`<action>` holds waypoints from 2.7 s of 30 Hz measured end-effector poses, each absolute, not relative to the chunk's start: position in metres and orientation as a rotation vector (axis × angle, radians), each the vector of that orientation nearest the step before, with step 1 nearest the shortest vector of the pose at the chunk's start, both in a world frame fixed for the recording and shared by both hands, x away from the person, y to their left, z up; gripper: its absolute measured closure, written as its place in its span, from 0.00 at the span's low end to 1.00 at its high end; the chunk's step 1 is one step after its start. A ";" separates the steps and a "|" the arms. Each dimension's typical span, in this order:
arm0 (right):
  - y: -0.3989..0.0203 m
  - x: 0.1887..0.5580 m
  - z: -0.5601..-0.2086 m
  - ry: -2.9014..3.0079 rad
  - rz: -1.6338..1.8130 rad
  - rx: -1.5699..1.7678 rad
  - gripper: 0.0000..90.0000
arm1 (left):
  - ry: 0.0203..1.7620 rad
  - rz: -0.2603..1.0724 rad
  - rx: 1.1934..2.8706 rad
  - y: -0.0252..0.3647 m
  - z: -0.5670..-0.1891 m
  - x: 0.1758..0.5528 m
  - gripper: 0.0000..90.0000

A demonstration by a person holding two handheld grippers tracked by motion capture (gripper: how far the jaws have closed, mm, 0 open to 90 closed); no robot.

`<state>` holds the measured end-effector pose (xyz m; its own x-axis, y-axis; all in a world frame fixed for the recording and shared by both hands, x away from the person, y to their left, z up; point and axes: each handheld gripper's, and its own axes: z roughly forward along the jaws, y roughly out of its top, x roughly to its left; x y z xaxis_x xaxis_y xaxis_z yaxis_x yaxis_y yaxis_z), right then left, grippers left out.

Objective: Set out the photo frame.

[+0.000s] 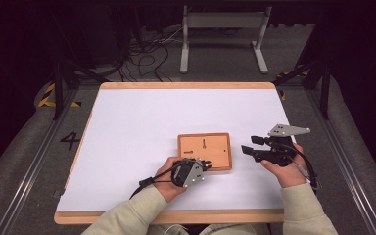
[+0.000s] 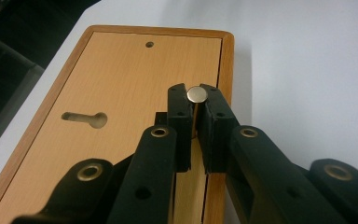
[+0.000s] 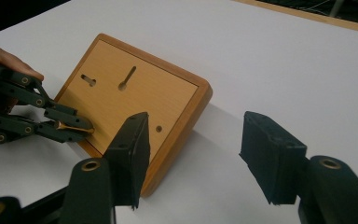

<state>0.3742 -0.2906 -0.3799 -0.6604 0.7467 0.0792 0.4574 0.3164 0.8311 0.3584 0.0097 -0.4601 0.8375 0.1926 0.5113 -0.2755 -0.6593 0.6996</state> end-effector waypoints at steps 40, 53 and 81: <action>-0.225 0.457 -0.428 2.666 1.239 1.216 0.25 | -0.082 0.735 2.171 0.009 -0.464 0.354 0.93; -0.237 0.453 -0.426 2.678 1.309 1.151 0.37 | 0.013 0.532 2.184 0.016 -0.455 0.360 0.85; -0.240 0.391 -0.390 2.635 1.122 0.716 0.57 | 0.238 0.302 2.083 0.105 -0.435 0.340 0.47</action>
<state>0.3912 -0.2398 -0.3903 -0.8655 0.5007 0.0143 0.3574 0.5973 0.7180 0.3399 0.1055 -0.4345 0.9498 0.2901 0.1175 0.0464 -0.5016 0.8639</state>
